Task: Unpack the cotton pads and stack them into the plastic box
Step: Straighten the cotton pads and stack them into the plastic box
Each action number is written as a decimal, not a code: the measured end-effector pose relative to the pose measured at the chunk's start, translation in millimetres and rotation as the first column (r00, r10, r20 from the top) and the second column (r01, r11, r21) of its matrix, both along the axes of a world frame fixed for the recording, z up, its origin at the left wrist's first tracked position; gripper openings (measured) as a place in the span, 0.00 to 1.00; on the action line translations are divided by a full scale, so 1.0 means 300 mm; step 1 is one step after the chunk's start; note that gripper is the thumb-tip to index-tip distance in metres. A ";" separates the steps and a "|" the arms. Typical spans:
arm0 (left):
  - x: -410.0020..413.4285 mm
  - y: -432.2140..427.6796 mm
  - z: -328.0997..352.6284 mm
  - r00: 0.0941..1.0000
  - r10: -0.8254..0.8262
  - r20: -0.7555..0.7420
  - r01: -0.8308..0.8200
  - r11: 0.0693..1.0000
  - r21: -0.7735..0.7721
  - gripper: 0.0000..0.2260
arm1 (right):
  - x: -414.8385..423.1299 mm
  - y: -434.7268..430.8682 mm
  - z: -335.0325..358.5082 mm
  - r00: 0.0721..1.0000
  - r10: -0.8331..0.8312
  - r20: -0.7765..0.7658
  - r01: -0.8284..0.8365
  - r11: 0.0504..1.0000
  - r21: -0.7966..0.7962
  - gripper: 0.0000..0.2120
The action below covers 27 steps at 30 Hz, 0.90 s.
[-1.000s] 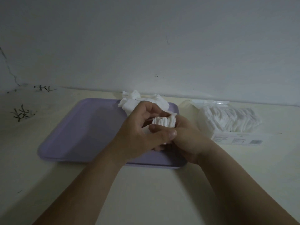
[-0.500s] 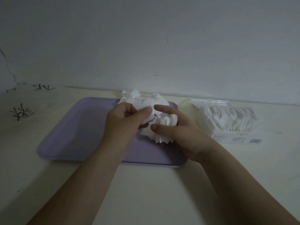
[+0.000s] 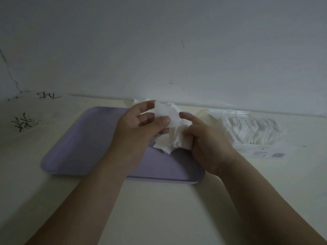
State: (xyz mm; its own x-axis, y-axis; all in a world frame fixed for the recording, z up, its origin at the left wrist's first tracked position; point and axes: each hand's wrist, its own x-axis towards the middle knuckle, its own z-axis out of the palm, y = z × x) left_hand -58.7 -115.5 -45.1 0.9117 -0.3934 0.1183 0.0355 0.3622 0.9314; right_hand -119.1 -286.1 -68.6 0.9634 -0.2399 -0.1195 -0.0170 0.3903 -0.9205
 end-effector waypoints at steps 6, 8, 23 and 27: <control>0.009 0.007 -0.018 0.991 -0.119 0.061 0.117 0.992 0.048 0.10 | -0.025 0.001 0.021 0.997 -0.047 0.053 0.052 0.992 -0.113 0.26; 0.010 0.008 -0.026 0.984 -0.164 0.071 0.156 0.983 0.101 0.09 | -0.020 -0.007 0.018 0.996 -0.059 0.065 0.066 0.991 -0.114 0.24; -0.026 -0.007 -0.026 0.962 -0.154 0.225 0.070 0.937 0.343 0.04 | -0.011 -0.010 -0.009 0.988 -0.125 0.088 0.143 0.959 -0.243 0.31; -0.006 -0.002 -0.035 0.975 -0.060 0.212 -0.022 0.931 0.364 0.03 | -0.010 -0.002 -0.006 0.991 -0.096 0.097 0.114 0.974 -0.197 0.26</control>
State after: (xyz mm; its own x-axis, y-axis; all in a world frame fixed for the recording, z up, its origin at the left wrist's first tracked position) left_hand -60.5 -116.2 -55.7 0.8718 -0.4637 0.1578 -0.1780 0.0002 0.9840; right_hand -122.3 -286.7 -70.4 0.9361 -0.3508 0.0240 0.0969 0.1919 -0.9766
